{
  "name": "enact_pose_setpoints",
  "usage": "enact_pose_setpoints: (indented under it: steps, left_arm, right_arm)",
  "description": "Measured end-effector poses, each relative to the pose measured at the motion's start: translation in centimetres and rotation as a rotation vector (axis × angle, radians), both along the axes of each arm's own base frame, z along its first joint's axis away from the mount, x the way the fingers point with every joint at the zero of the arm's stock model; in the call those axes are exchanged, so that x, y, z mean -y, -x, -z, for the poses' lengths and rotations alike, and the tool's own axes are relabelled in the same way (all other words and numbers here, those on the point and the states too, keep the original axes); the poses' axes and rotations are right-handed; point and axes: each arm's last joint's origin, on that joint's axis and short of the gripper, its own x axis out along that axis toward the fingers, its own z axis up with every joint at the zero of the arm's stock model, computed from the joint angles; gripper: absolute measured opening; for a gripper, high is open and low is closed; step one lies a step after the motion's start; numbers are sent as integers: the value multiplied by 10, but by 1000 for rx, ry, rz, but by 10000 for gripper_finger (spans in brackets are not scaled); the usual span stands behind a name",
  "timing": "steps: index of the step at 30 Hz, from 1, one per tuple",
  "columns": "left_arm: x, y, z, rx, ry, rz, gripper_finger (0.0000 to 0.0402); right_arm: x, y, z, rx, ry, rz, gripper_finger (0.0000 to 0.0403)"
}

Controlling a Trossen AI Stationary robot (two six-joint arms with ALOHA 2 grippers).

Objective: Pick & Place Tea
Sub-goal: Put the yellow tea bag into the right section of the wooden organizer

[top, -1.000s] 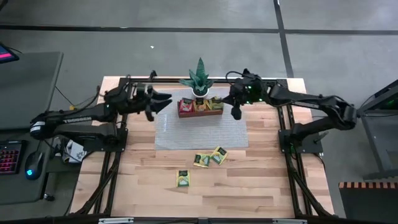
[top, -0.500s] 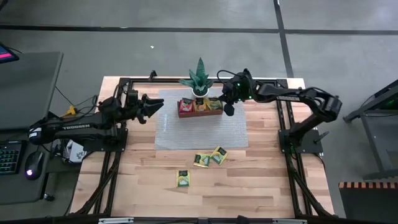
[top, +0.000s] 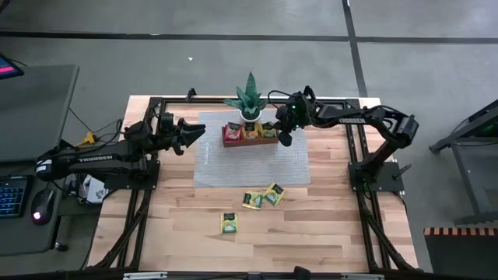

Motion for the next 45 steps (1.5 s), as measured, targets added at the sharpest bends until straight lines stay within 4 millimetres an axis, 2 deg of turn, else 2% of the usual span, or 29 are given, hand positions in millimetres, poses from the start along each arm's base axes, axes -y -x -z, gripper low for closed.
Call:
enact_pose_setpoints:
  steps: [12, 17, 30, 45]
  left_arm:
    - [0, 0, 0, 0, 4, 0, 163]
    - [0, 0, 0, -1, 4, 0, 163]
    - [0, -1, 2, -21, 14, 2, 163]
    - [0, -1, 3, -24, 21, 7, 163]
  right_arm:
    - [4, 1, 4, -48, 60, 80, 0]
    - [5, -2, 1, -14, 80, 85, 0]
    - [4, -3, 0, 34, 46, 10, 0]
    - [5, -3, -1, 26, 79, 15, 1]
